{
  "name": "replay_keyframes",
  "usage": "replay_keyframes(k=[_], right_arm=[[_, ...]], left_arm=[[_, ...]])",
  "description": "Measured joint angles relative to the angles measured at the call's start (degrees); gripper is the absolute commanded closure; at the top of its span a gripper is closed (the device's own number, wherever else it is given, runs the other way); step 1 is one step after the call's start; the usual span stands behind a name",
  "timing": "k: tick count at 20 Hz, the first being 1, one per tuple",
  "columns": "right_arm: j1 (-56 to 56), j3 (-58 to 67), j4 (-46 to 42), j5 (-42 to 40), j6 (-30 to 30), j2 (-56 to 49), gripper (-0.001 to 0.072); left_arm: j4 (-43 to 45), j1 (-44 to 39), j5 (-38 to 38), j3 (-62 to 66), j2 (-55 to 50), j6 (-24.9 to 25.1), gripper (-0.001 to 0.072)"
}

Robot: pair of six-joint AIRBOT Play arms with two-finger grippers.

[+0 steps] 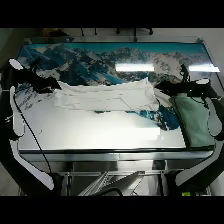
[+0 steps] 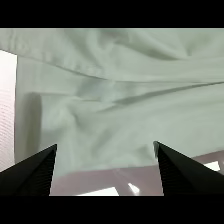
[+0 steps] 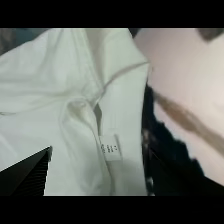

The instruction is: Fold the shirts.

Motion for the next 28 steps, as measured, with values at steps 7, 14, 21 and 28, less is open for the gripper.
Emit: replay_keyframes(k=[7,14,21,28], right_arm=[[2.5,0.2,1.4,1.2,1.0,-5.3,0.0028],[6.3,3.4,-0.2,2.9,1.6,-7.5,0.0694],[6.4,20.2,1.7,14.3,9.1,-4.3,0.0694],[4.7,32.0,1.7,24.6,16.2,-1.5,0.0695]], left_arm=[[-0.1,-2.1,1.6,-4.9,3.8,-0.2,0.0050],[-0.1,-9.0,5.9,-5.5,4.1,0.0,0.0693],[-1.7,-24.9,19.6,-5.5,-1.2,0.0,0.0693],[-7.6,-40.6,33.4,-0.2,-11.5,-1.7,0.0693]])
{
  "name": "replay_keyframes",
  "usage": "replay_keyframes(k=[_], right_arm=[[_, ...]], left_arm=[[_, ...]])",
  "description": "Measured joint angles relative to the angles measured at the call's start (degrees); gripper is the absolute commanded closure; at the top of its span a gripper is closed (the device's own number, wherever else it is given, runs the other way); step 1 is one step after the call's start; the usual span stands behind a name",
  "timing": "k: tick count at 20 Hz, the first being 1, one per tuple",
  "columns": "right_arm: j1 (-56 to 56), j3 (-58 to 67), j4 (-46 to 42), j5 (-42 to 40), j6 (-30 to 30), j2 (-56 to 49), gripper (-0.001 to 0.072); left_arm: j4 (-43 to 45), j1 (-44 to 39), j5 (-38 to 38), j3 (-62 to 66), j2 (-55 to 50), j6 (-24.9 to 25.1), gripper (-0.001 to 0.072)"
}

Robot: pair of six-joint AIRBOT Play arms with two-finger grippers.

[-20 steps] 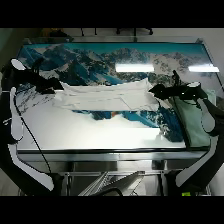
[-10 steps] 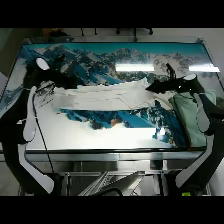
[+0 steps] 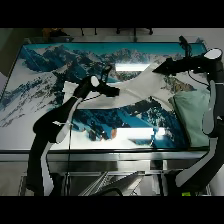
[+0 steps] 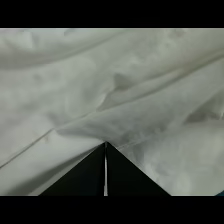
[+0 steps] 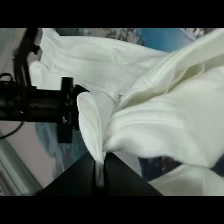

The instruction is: Fold the shirts.

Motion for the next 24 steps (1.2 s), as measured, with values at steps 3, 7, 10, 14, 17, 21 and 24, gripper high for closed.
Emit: replay_keyframes(k=[3,7,10,14,17,21,24], right_arm=[[-1.5,1.0,0.0,1.4,0.9,2.0,0.0694],[-2.4,1.4,0.0,2.4,1.7,3.5,0.0694],[-0.5,1.4,0.9,1.5,2.6,4.0,0.0694],[9.1,0.9,1.4,-5.5,3.1,3.5,0.0694],[20.4,0.5,1.6,-15.1,3.2,1.2,0.0694],[36.3,0.3,1.8,-33.9,0.3,-5.5,0.0515],[46.8,0.3,2.5,-52.0,-6.2,-12.5,0.0077]], left_arm=[[-0.9,-3.3,0.3,4.7,-3.4,-1.5,0.0693],[-1.2,-3.6,-1.6,6.7,-1.4,-2.6,0.0693],[-1.4,0.0,-7.4,7.2,5.2,-2.4,0.0693],[-1.4,9.6,-17.8,7.4,18.4,-1.1,0.0693],[-1.4,18.7,-22.3,5.5,28.9,-0.8,0.0693],[-1.5,30.7,-24.5,-1.4,41.6,-0.3,0.0693],[-1.5,37.1,-24.9,-8.5,48.7,1.7,0.0693]])
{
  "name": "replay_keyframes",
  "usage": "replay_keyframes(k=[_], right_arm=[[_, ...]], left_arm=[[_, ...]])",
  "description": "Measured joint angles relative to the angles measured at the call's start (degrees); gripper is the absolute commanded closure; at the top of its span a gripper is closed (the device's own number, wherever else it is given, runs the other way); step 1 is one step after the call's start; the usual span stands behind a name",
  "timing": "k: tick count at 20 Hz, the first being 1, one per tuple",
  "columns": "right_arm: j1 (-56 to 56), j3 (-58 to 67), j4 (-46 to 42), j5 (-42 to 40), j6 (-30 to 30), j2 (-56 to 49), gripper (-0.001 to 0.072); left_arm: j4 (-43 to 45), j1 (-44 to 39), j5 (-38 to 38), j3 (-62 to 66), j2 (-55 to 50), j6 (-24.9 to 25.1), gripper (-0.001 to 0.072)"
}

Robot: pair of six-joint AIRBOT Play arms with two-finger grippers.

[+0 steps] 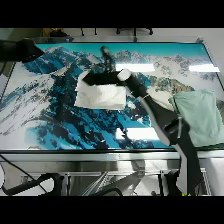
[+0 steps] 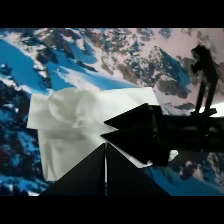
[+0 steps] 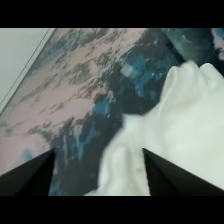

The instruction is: Fold the shirts.

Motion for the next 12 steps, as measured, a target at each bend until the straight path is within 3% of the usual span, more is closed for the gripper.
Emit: replay_keyframes(k=[1,2,3,4,7,9,12], right_arm=[[2.4,0.0,0.3,-4.6,-1.6,-1.7,0.0079],[4.2,0.0,0.5,-8.5,-2.9,-2.7,0.0149],[5.2,0.0,0.5,-11.0,-3.8,-3.0,0.0301],[5.6,0.0,0.3,-12.3,-4.6,-2.7,0.0346],[2.5,0.0,-2.9,-9.3,-4.8,1.0,0.0328],[-2.9,0.0,-6.3,-2.5,-0.1,3.9,0.0099],[-13.7,-0.1,-12.5,11.3,10.1,6.9,0.0095]], left_arm=[[0.0,1.4,0.0,-2.3,1.8,0.7,0.0693],[0.0,2.7,0.0,-4.7,3.4,1.5,0.0693],[0.0,3.7,0.1,-6.6,4.6,2.2,0.0693],[0.0,4.4,0.3,-8.5,5.8,2.9,0.0693],[0.0,5.7,0.9,-12.2,8.2,4.3,0.0693],[0.0,6.0,1.2,-13.5,9.1,4.9,0.0693],[0.0,6.3,0.9,-14.3,10.1,5.3,0.0693]])
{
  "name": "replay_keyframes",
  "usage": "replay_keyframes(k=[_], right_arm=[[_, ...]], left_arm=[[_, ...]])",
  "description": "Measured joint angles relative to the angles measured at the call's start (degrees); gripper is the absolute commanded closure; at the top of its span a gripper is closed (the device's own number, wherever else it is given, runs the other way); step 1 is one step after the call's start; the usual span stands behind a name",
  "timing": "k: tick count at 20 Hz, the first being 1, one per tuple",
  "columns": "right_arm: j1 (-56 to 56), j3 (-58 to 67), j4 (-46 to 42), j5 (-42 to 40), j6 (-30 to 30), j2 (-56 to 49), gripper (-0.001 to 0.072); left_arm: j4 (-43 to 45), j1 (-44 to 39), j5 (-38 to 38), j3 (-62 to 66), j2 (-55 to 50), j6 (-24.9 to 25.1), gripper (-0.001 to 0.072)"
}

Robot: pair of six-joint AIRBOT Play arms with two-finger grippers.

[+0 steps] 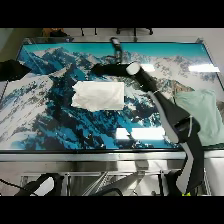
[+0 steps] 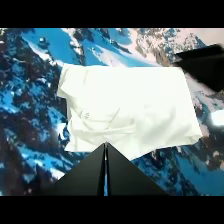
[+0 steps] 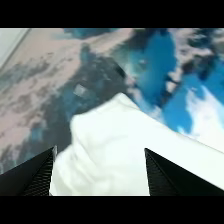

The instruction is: Fold the shirts.

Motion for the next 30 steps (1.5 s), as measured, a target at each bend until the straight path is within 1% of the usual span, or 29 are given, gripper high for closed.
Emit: replay_keyframes(k=[1,2,3,5,7,11,14,15,16,17,19,20,22,25,28,30], right_arm=[[-3.3,-0.5,-1.7,4.3,2.6,0.4,0.0094],[-6.3,-1.5,-3.2,8.5,4.8,0.6,0.0069],[-8.6,-2.6,-4.0,11.8,6.4,0.8,0.0019],[-11.7,-4.7,-5.6,16.5,8.4,0.4,0.0017],[-13.0,-6.2,-6.6,19.5,9.6,-1.3,0.0018],[-12.4,-7.2,-7.2,21.3,10.6,-5.7,0.0018],[-10.7,-7.3,-3.0,20.7,9.9,-8.3,0.0021],[-10.2,-7.3,-1.5,20.1,9.4,-8.9,0.0116],[-9.6,-7.4,-0.6,19.1,9.0,-9.4,0.0331],[-9.1,-7.5,0.2,18.9,8.4,-9.9,0.0491],[-8.5,-7.5,3.4,18.4,6.1,-10.2,0.0669],[-8.3,-7.3,6.3,17.9,4.8,-9.9,0.0694],[-8.2,-6.3,9.3,17.7,2.8,-8.6,0.0695],[-9.3,-3.3,11.8,16.5,1.3,-4.8,0.0695],[-12.8,-1.1,12.7,14.3,1.8,0.5,0.0695],[-16.7,-0.4,13.0,12.7,3.6,4.5,0.0695]], left_arm=[[0.0,0.0,-0.5,-0.1,0.2,0.2,0.0693],[0.0,0.1,-0.8,-0.2,0.3,0.2,0.0693],[0.1,0.1,-1.2,-0.3,0.4,0.2,0.0693],[0.1,0.1,-1.6,-0.4,0.6,0.2,0.0693],[0.0,0.1,-1.9,-0.4,0.6,0.2,0.0693],[0.0,0.1,-2.2,-0.4,0.6,0.2,0.0693],[0.0,0.1,-2.4,-0.4,0.6,0.2,0.0693],[0.0,0.1,-2.4,-0.4,0.7,0.2,0.0693],[0.0,0.1,-2.4,-0.4,0.6,0.2,0.0693],[0.0,0.1,-2.4,-0.4,0.7,0.2,0.0693],[0.0,0.1,-2.4,-0.4,0.7,0.2,0.0693],[0.0,0.1,-2.4,-0.4,0.7,0.2,0.0693],[0.0,0.1,-2.4,-0.4,0.7,0.2,0.0693],[0.0,0.1,-2.4,-0.4,0.7,0.2,0.0693],[0.1,0.1,-2.4,-0.4,0.7,0.2,0.0693],[0.1,0.1,-2.6,-0.4,0.7,0.2,0.0693]])
